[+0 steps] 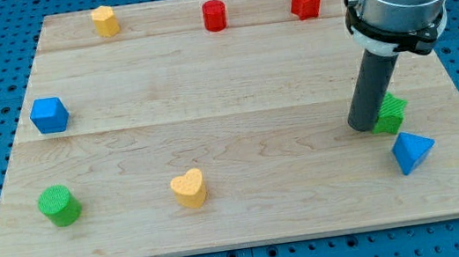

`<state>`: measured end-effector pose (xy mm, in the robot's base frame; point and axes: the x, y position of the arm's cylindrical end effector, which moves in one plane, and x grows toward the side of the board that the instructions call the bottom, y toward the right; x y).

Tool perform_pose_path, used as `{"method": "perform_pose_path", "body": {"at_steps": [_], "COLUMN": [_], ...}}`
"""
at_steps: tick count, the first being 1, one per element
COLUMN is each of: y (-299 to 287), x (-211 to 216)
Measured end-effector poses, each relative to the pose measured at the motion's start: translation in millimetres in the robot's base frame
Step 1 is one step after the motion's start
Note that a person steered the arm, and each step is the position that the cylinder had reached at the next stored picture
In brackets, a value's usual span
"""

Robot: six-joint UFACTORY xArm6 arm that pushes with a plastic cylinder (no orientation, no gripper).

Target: Move the yellow heart towards center

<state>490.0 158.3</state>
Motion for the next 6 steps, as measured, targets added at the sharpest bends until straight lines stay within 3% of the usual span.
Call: {"method": "perform_pose_path", "body": {"at_steps": [1, 3, 4, 5, 6], "y": [-42, -111, -214, -235, -207], "x": [4, 115, 116, 81, 44]}}
